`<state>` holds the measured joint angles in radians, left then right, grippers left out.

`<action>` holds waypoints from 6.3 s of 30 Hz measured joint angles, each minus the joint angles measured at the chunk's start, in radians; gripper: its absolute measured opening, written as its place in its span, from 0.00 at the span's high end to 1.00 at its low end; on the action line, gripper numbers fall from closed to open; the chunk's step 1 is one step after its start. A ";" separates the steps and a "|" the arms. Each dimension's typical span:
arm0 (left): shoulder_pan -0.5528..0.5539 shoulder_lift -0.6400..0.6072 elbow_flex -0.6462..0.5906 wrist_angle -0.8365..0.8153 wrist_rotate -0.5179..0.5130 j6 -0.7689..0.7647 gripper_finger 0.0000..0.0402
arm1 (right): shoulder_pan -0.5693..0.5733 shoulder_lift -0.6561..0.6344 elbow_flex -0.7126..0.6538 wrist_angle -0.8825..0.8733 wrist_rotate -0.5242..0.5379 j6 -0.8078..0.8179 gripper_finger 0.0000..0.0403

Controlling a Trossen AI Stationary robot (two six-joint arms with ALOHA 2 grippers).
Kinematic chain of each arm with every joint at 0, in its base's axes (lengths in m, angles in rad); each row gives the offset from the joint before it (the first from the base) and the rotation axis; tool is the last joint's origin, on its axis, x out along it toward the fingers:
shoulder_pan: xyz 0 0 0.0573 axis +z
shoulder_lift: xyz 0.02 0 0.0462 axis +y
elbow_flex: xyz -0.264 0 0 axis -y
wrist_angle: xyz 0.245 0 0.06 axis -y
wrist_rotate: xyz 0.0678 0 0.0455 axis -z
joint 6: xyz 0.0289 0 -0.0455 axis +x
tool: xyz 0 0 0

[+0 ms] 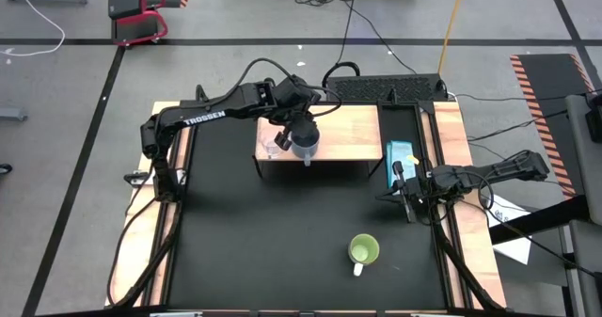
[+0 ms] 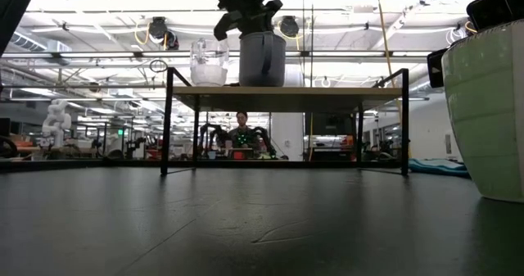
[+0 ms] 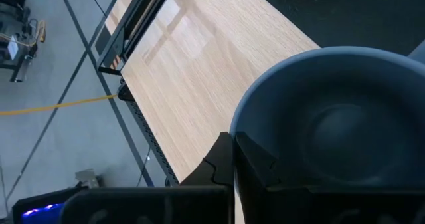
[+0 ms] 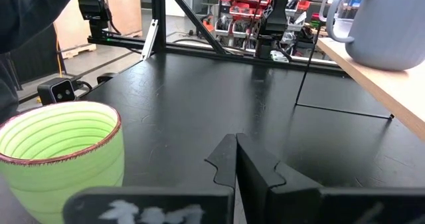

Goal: Stack small to large cups/mugs on shelf
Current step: Put the gray mug on the shelf

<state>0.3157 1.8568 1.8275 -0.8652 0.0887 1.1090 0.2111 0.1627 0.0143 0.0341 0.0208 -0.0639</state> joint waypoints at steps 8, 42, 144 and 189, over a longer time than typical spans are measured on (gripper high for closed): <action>0.000 0.000 0.000 0.001 0.000 0.006 1.00 | 0.000 0.000 0.000 0.000 0.000 0.000 1.00; 0.013 0.007 -0.005 -0.015 -0.012 -0.054 0.94 | 0.000 0.000 0.000 0.003 0.000 0.000 1.00; -0.631 -0.369 -0.678 0.447 -0.447 -0.992 0.94 | 0.000 0.074 0.000 0.060 0.000 0.097 1.00; -0.672 -1.166 -1.708 1.138 -0.941 -1.164 0.93 | 0.000 0.090 0.000 0.067 0.000 -0.031 1.00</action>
<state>-0.3561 0.6910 0.1196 0.2729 -0.8525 -0.0549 0.2115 0.2528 0.0147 0.1009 0.0204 -0.0948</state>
